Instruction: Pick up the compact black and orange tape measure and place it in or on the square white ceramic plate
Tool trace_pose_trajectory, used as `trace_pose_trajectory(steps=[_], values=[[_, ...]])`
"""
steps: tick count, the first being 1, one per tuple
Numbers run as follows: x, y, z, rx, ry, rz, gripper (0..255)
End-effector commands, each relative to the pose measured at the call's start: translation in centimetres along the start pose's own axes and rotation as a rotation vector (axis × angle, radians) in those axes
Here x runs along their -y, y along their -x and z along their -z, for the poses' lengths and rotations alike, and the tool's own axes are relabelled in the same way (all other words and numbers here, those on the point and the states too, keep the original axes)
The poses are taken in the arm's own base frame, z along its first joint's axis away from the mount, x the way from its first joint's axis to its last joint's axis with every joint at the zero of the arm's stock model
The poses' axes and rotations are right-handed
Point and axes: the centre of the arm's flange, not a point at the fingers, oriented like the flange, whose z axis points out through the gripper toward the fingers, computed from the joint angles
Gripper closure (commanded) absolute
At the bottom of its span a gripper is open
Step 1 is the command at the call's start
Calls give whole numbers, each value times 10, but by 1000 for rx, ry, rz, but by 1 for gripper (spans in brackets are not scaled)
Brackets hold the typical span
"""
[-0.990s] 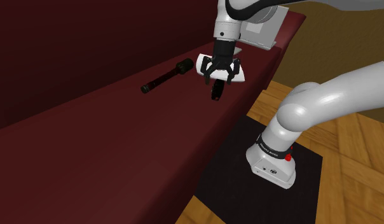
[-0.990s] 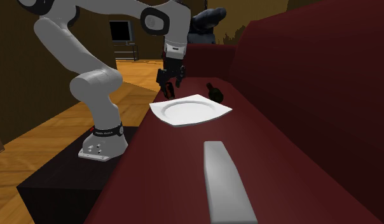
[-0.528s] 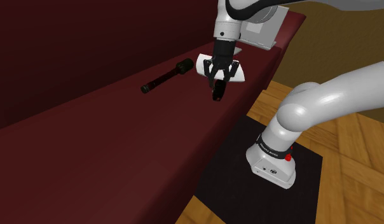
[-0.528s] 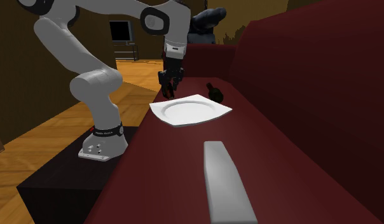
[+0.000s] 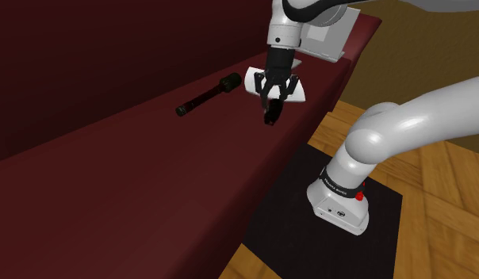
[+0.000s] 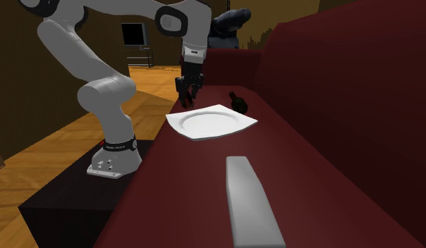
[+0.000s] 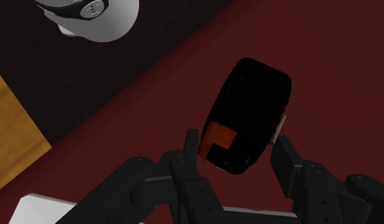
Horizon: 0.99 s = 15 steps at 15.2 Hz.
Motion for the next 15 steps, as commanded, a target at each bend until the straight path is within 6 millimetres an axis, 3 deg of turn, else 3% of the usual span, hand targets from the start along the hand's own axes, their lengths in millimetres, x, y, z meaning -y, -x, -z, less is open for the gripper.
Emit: trace_pose_trajectory(steps=[1, 15], values=[[1, 2, 9, 0, 0, 0, 255], [2, 21, 81, 0, 0, 0, 255]])
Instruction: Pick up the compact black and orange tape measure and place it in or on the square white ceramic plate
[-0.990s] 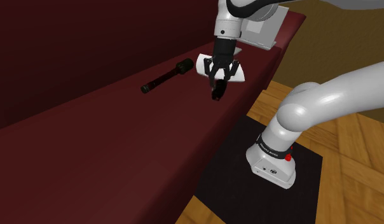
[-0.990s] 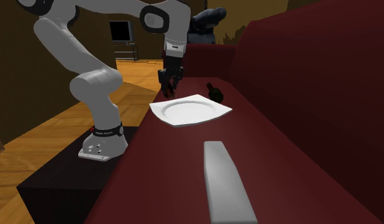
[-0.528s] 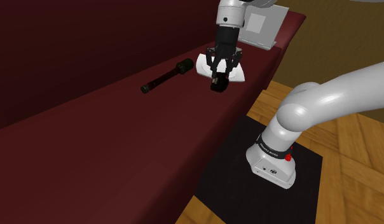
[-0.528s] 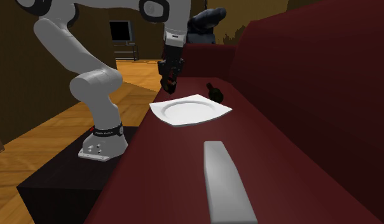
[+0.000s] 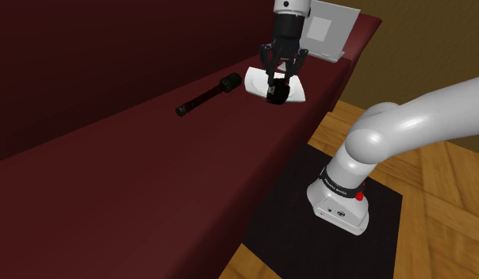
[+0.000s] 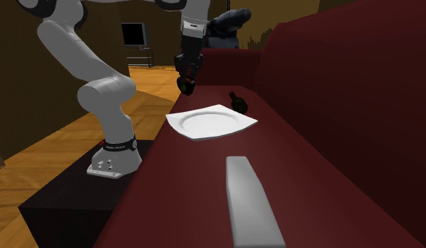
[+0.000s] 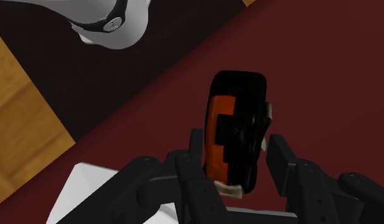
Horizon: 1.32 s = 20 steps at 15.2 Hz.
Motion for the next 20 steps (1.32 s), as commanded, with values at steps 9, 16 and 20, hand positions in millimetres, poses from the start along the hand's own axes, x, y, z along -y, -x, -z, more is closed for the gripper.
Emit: trace_pose_trajectory(steps=[9, 16, 20], values=[[-38, -78, 35, 0, 0, 0, 255], [-77, -158, 58, 0, 0, 0, 255], [-94, -195, 63, 0, 0, 0, 255]])
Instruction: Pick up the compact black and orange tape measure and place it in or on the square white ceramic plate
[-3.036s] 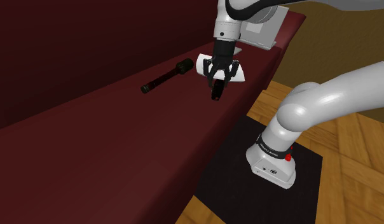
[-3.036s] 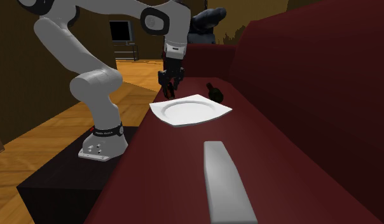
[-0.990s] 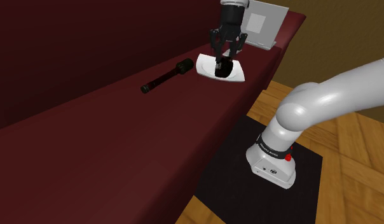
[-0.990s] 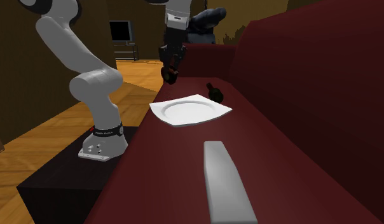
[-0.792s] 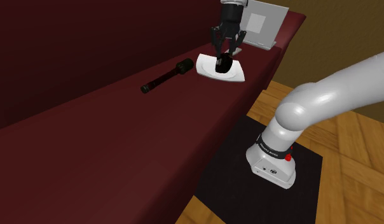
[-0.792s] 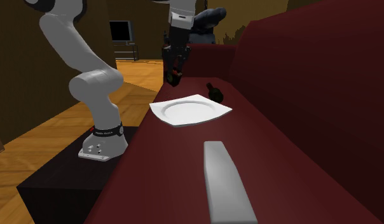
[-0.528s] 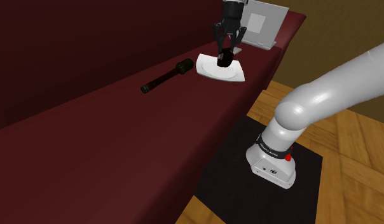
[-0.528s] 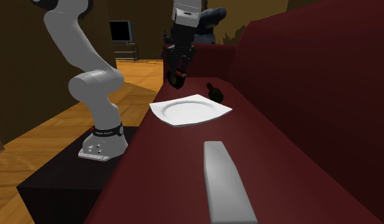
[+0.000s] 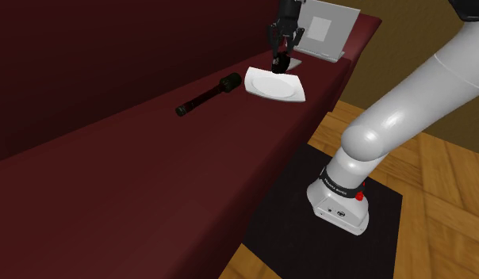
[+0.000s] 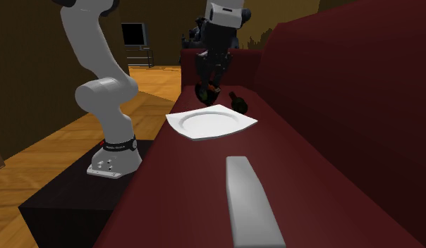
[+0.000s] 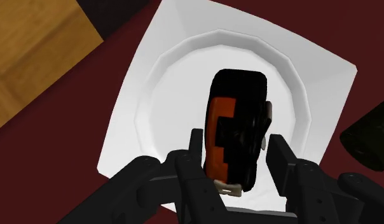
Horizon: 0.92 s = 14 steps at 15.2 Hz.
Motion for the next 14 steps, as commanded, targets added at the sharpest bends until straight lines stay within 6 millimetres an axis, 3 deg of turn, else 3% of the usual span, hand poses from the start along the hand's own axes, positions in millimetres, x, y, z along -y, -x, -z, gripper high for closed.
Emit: trace_pose_trajectory(steps=[1, 14], values=[[-4, -10, -7, -1, 0, 1, 255], [-5, -25, -67, -1, 0, 1, 255]])
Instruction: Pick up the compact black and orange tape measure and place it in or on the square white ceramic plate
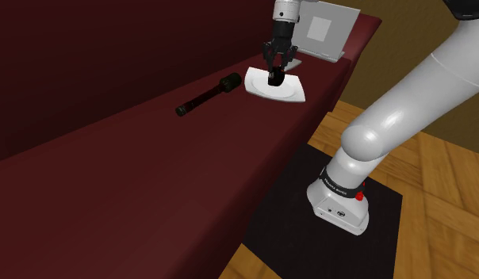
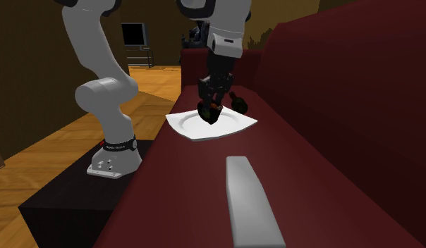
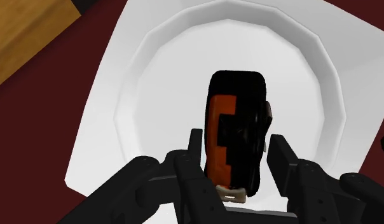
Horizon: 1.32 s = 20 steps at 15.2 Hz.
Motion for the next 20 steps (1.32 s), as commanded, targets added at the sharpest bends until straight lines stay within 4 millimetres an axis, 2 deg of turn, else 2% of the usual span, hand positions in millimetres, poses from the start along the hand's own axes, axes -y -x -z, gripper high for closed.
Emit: trace_pose_trajectory(steps=[1, 6, 7, 12, 16, 20], values=[[-3, -2, -8, 11, 6, -5, 255], [-3, -2, -8, 11, 6, -5, 255], [-4, -3, -8, 11, 6, -5, 0], [-3, -2, -8, 11, 6, -5, 0], [-3, -3, 42, 11, 6, -5, 0], [-3, -3, 42, 11, 6, -5, 0]])
